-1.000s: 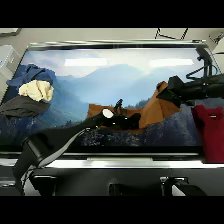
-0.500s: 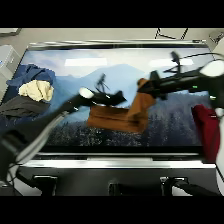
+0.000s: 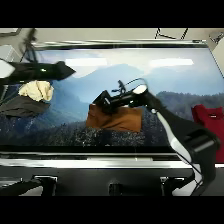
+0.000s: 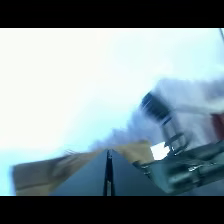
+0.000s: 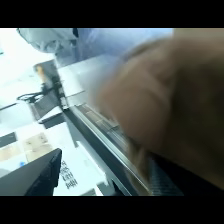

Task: Fold the clothes and pants, and hang the long-sleeved shirts on hangers.

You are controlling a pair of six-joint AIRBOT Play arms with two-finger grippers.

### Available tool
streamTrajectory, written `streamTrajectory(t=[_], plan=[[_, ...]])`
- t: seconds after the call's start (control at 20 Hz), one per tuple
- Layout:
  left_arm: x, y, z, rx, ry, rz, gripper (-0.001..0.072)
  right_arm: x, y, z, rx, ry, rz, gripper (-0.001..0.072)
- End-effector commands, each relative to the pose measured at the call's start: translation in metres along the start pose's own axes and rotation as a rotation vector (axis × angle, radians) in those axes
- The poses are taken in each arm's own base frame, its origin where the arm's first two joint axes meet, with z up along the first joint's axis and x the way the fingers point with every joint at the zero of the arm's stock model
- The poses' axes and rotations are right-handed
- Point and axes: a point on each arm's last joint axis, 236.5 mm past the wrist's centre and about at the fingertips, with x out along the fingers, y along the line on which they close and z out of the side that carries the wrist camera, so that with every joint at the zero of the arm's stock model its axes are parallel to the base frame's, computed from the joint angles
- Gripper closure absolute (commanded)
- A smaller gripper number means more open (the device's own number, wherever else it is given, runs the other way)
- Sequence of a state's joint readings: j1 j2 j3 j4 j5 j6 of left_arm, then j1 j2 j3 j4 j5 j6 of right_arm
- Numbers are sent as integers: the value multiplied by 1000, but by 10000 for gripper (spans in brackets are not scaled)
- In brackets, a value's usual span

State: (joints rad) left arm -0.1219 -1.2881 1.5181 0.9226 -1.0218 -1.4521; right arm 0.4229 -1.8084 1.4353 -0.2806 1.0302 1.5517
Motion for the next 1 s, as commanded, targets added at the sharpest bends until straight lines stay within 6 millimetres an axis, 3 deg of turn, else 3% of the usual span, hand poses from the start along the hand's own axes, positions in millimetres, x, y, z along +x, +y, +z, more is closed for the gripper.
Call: streamTrajectory(t=[0.0,0.05,0.15,0.25,0.35,0.4,0.45,0.55,0.7,0.85,0.9,0.95], plan=[[-61,30,10,97,-54,203,689,11,-9,7,16,1,33,97],[-70,41,7,103,-40,245,689,-12,-15,15,-3,2,9,97],[-83,63,-2,85,4,304,688,-78,-40,34,-20,-23,-104,98],[-88,80,-8,58,28,336,688,-163,-90,45,6,-72,-331,87],[-91,95,-13,26,41,358,688,-251,-155,36,77,-98,-626,62],[-91,101,-17,12,52,366,688,-279,-179,26,122,-96,-720,62],[-91,104,-21,3,62,369,688,-287,-195,15,164,-85,-737,62],[-87,109,-30,-11,87,371,687,-253,-207,1,192,-43,-600,63],[-82,114,-41,-30,116,372,688,-198,-195,14,113,-119,-395,72],[-82,113,-44,-43,125,370,687,-172,-201,20,90,-141,-407,79],[-82,113,-44,-45,124,368,687,-162,-202,19,106,-128,-391,104],[-82,113,-44,-44,124,368,687,-152,-201,16,129,-110,-364,174]])
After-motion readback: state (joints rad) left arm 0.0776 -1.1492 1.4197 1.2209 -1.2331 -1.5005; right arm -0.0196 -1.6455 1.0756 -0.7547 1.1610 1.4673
